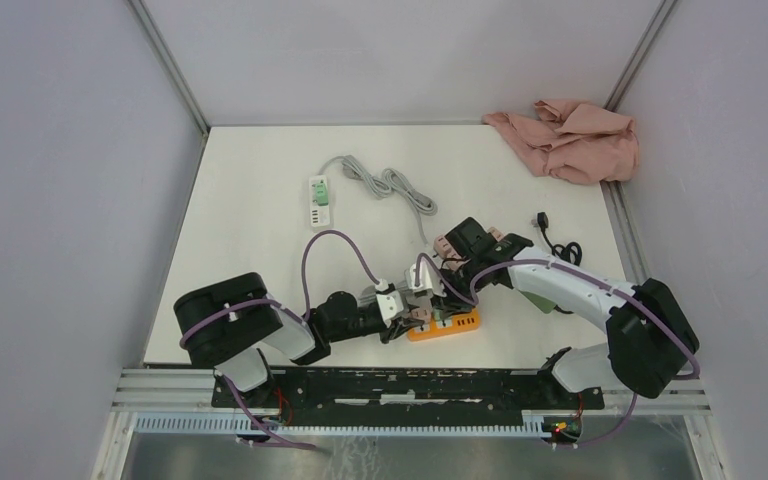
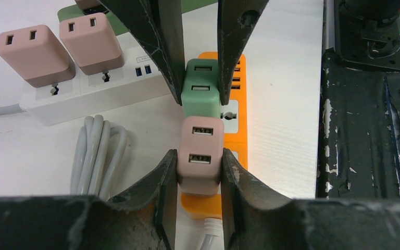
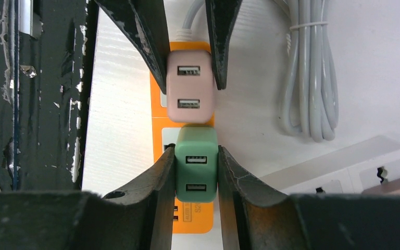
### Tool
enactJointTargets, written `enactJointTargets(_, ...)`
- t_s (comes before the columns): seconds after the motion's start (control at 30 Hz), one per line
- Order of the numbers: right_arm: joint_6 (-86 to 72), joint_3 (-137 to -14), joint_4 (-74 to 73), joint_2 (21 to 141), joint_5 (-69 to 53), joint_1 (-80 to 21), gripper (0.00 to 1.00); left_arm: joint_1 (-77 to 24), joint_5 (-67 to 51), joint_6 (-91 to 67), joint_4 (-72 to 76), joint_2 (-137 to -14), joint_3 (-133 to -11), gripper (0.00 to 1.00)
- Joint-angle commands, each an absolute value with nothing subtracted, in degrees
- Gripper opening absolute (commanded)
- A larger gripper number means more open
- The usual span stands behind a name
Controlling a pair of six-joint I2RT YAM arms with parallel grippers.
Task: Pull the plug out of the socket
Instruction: Remove the plug from the socket.
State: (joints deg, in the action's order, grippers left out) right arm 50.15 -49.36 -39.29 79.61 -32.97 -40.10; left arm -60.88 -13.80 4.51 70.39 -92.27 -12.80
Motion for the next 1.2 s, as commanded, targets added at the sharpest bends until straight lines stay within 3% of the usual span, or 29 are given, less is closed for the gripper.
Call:
enactJointTargets(0.0,54.7,-49.0,-40.8,76.4,-31.6,-37.2,0.00,-61.4,-13.9,3.3,68.3,-93.1,-12.5,0.03)
enactJointTargets(0.2,58.5,-48.6,-44.0,77.4,-38.9,-40.1,0.00,-61.5,-13.9,3.5,68.1,-93.1,-12.8,0.03)
enactJointTargets(0.47,44.1,-51.9,-36.0,79.1,-37.0,-41.7,0.00,-61.5,-13.5,3.7,67.4,-93.8,-13.5,0.03)
enactJointTargets(0.67,51.0,-50.1,-40.6,76.1,-38.1,-35.4,0.00,-61.5,-13.0,4.3,67.0,-93.8,-13.4,0.03)
enactJointTargets(0.83,56.5,-49.7,-45.3,76.8,-43.3,-37.2,0.00,-61.5,-13.0,4.7,66.9,-93.8,-13.5,0.03)
enactJointTargets(0.97,51.0,-50.4,-41.0,78.2,-41.2,-41.9,0.00,-61.5,-12.8,4.7,66.5,-93.8,-13.9,0.03)
enactJointTargets(1.17,45.3,-52.5,-38.7,78.9,-41.9,-40.3,0.00,-61.5,-12.5,4.7,66.5,-94.0,-13.8,0.03)
